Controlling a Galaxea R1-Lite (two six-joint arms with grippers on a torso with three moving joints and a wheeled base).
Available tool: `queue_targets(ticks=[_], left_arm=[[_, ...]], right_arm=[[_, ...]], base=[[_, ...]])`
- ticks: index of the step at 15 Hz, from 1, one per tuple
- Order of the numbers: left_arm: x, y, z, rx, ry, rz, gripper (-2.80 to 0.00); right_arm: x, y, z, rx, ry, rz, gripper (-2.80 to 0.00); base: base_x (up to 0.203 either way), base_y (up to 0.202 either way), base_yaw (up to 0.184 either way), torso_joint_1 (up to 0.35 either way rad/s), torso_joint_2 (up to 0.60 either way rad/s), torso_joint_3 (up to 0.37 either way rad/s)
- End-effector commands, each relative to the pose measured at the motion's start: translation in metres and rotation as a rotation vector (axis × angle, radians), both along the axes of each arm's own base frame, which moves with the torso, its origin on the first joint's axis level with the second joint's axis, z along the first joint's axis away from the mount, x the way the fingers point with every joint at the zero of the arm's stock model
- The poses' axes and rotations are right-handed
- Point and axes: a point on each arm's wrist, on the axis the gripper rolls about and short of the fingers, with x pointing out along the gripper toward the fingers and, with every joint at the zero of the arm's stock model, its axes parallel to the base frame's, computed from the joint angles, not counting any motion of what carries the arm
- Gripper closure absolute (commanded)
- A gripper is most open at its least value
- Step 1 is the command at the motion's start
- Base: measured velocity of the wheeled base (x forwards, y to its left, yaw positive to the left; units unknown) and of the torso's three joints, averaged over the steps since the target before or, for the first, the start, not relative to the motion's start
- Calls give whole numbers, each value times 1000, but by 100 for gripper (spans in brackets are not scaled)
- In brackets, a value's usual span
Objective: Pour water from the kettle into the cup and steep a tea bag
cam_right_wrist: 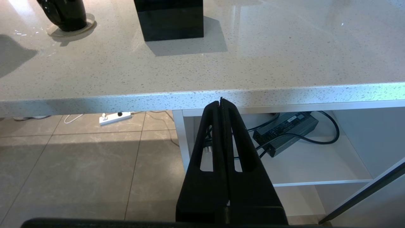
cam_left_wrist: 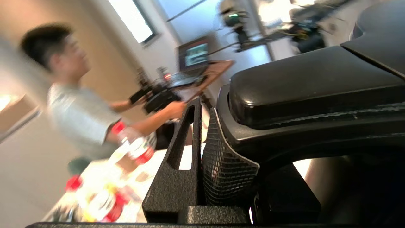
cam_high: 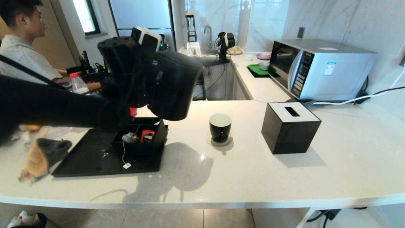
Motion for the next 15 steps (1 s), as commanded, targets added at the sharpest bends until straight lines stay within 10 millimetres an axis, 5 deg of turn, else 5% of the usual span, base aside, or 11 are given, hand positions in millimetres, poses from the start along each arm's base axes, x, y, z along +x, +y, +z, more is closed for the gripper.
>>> queue_targets(ticks=[1, 15], left_arm=[[-15, 17, 4, -26, -27, 38, 0], [-95, 162, -8, -195, -151, 410, 0]], right_arm=[[0, 0, 0, 0, 2, 1, 0], [0, 0, 0, 1, 2, -1, 0]], base=[[0, 0, 0, 0, 0, 0], [0, 0, 0, 0, 0, 0]])
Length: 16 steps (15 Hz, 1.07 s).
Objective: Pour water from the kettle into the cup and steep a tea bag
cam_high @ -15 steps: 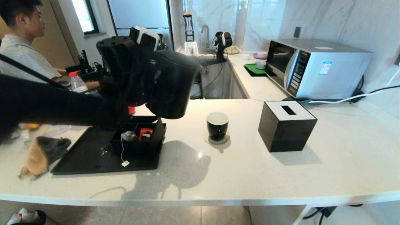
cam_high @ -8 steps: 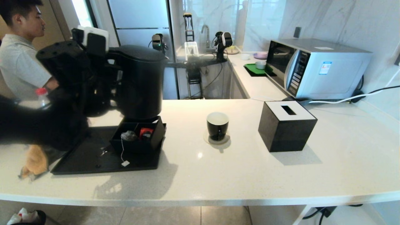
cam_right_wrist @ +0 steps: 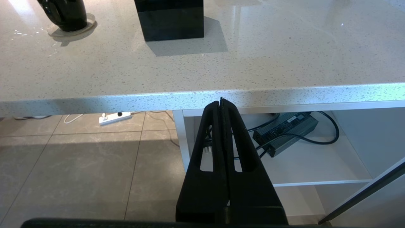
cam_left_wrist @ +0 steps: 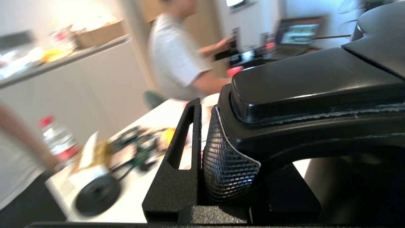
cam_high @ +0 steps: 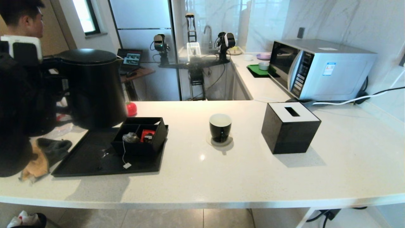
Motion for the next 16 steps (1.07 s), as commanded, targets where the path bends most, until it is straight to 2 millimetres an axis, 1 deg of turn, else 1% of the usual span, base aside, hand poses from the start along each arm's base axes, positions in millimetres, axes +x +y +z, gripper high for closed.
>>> queue_targets(ticks=[1, 5, 9, 11, 16], left_arm=[[-14, 17, 2, -12, -21, 61, 0], [-26, 42, -8, -51, -42, 146, 0], [-35, 55, -34, -92, -8, 171, 0], [-35, 63, -46, -115, 9, 195, 0], [-25, 83, -73, -168, 55, 253, 0]], right_arm=[[0, 0, 0, 1, 2, 0, 0], [0, 0, 0, -1, 2, 0, 0], [0, 0, 0, 0, 2, 0, 0], [0, 0, 0, -1, 2, 0, 0], [0, 0, 0, 1, 2, 0, 0]], base=[[0, 0, 0, 0, 0, 0], [0, 0, 0, 0, 0, 0], [0, 0, 0, 0, 0, 0], [0, 0, 0, 0, 0, 0], [0, 0, 0, 0, 0, 0]])
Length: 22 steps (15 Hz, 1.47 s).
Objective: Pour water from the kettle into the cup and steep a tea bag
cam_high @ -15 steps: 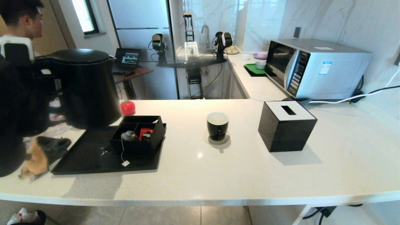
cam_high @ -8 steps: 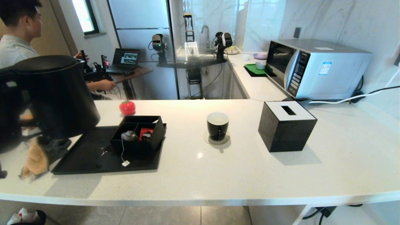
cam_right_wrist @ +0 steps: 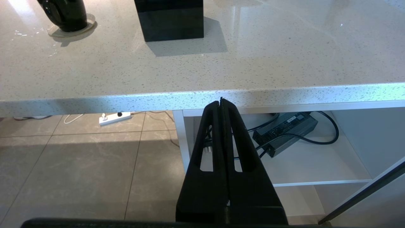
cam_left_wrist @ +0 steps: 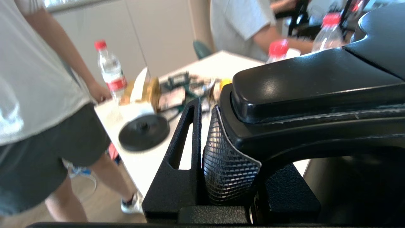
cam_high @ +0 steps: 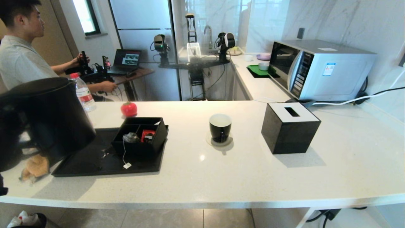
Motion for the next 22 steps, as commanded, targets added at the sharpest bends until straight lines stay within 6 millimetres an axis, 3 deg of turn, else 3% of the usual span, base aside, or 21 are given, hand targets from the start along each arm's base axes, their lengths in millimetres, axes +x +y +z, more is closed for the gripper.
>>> queue_targets(ticks=[1, 13, 22], left_arm=[[10, 9, -17, -28, 44, 24, 0], [71, 35, -88, -30, 5, -47, 0], [104, 28, -109, -29, 15, -105, 0]], right_arm=[[0, 0, 0, 0, 2, 1, 0], [0, 0, 0, -1, 2, 1, 0], [0, 0, 0, -1, 2, 1, 0]], base=[[0, 0, 0, 0, 0, 0], [0, 0, 0, 0, 0, 0], [0, 0, 0, 0, 0, 0]])
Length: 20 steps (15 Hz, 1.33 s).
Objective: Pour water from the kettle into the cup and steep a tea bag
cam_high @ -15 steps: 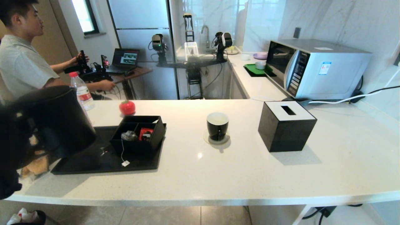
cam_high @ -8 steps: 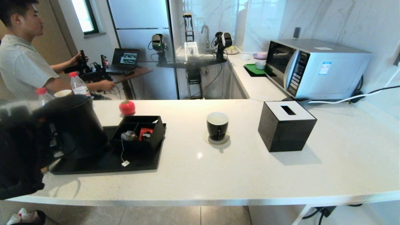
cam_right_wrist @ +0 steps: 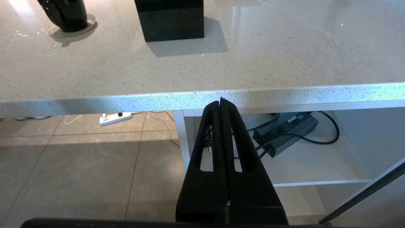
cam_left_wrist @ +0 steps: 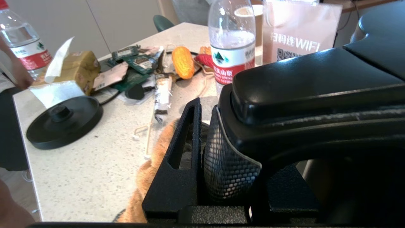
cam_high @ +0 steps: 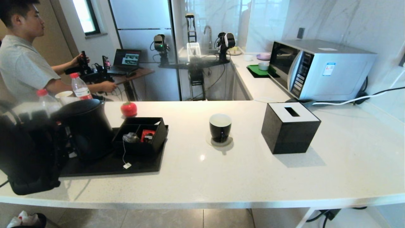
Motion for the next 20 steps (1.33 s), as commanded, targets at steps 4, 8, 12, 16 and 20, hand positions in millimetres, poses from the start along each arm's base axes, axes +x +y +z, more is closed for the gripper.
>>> queue_targets(ticks=[4, 8, 12, 16, 20], left_arm=[[5, -6, -7, 6, -15, -16, 0], [5, -6, -7, 4, -17, -16, 0], [4, -6, -8, -1, -12, -14, 0], [2, -6, -7, -2, -13, -12, -280], [-1, -7, -10, -7, 4, -15, -280]], right_arm=[[0, 0, 0, 0, 2, 0, 0], [0, 0, 0, 1, 2, 0, 0], [0, 0, 0, 1, 2, 0, 0], [0, 0, 0, 0, 2, -1, 0], [0, 0, 0, 1, 2, 0, 0]], base=[[0, 0, 0, 0, 0, 0], [0, 0, 0, 0, 0, 0], [0, 0, 0, 0, 0, 0], [0, 0, 0, 0, 0, 0], [0, 0, 0, 0, 0, 0]])
